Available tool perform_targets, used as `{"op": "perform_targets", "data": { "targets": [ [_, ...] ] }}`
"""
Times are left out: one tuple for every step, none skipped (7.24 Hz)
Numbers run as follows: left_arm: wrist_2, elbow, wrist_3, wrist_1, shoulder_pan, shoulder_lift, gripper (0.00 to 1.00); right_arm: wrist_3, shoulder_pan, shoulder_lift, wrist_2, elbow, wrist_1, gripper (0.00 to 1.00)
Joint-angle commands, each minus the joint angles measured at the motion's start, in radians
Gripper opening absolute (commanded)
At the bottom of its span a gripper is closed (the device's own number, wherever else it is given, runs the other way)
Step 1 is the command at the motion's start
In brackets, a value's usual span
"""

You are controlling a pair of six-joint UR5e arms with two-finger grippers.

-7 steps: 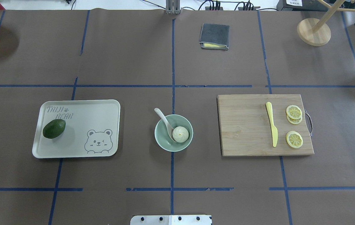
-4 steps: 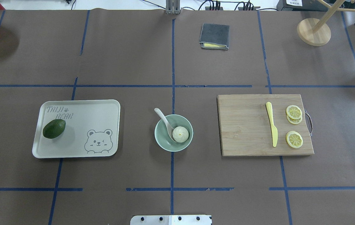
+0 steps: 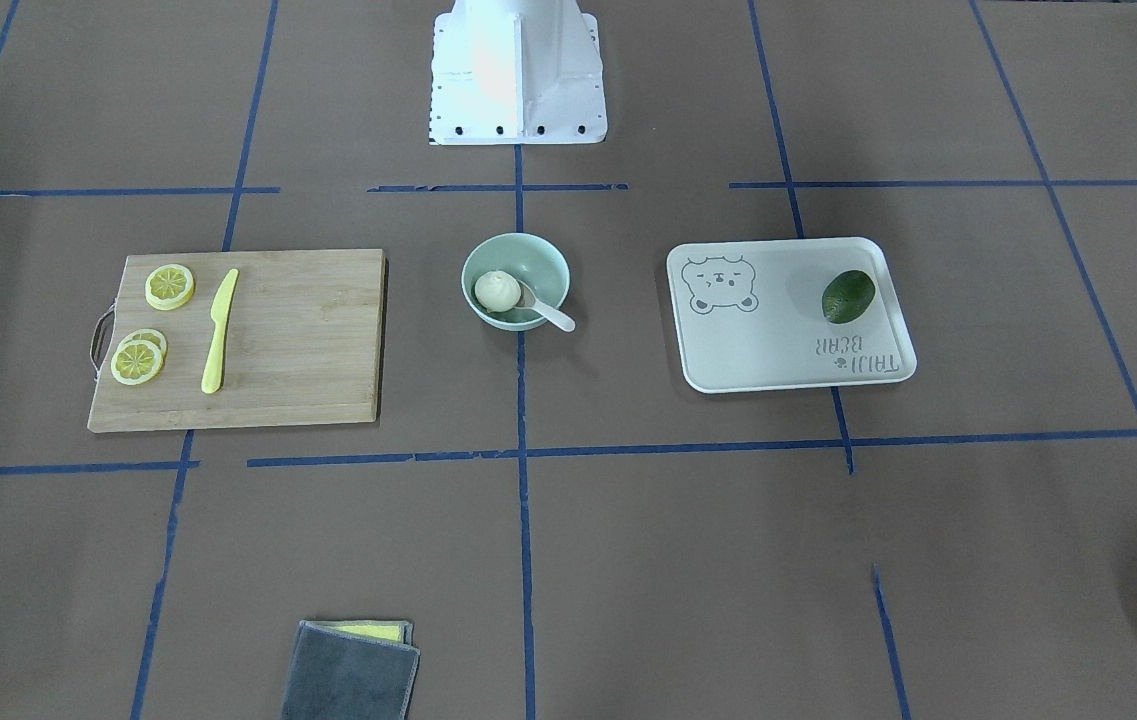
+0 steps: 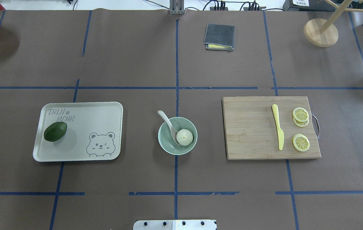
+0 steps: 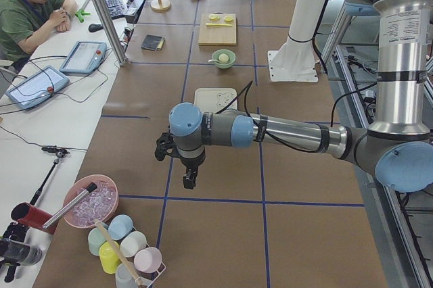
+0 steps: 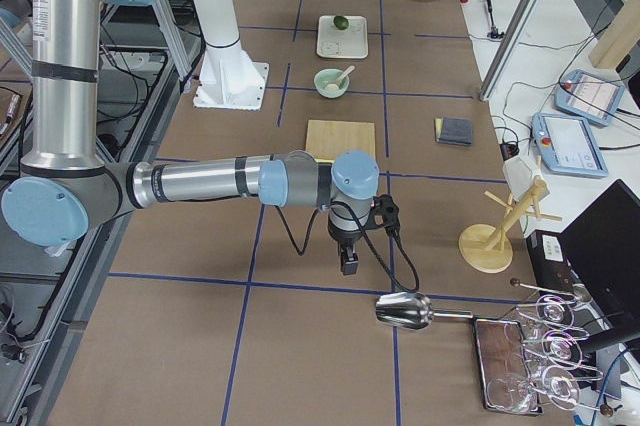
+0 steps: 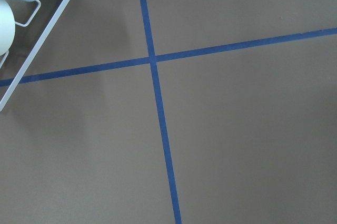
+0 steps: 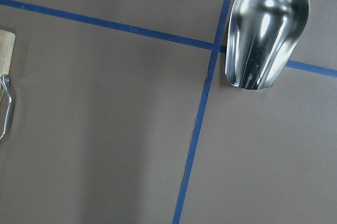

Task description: Put spoon and bun in bowl

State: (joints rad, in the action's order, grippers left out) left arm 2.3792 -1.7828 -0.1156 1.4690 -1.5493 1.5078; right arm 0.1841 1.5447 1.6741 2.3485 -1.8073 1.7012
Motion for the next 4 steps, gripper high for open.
{"op": "perform_targets", "data": {
  "targets": [
    [0.000, 0.000, 0.002, 0.001, 0.000, 0.002, 1.00, 0.000, 0.000, 0.001, 0.000, 0.000, 0.000, 1.00],
    [0.000, 0.000, 0.002, 0.001, 0.000, 0.003, 1.00, 0.000, 0.000, -0.001, 0.002, 0.000, 0.000, 1.00],
    [0.000, -0.001, 0.002, 0.001, 0.000, 0.002, 1.00, 0.000, 0.000, -0.001, 0.002, 0.000, 0.000, 1.00],
    [0.000, 0.000, 0.002, 0.001, 0.000, 0.003, 1.00, 0.000, 0.000, -0.001, 0.002, 0.000, 0.000, 1.00]
  ]
}}
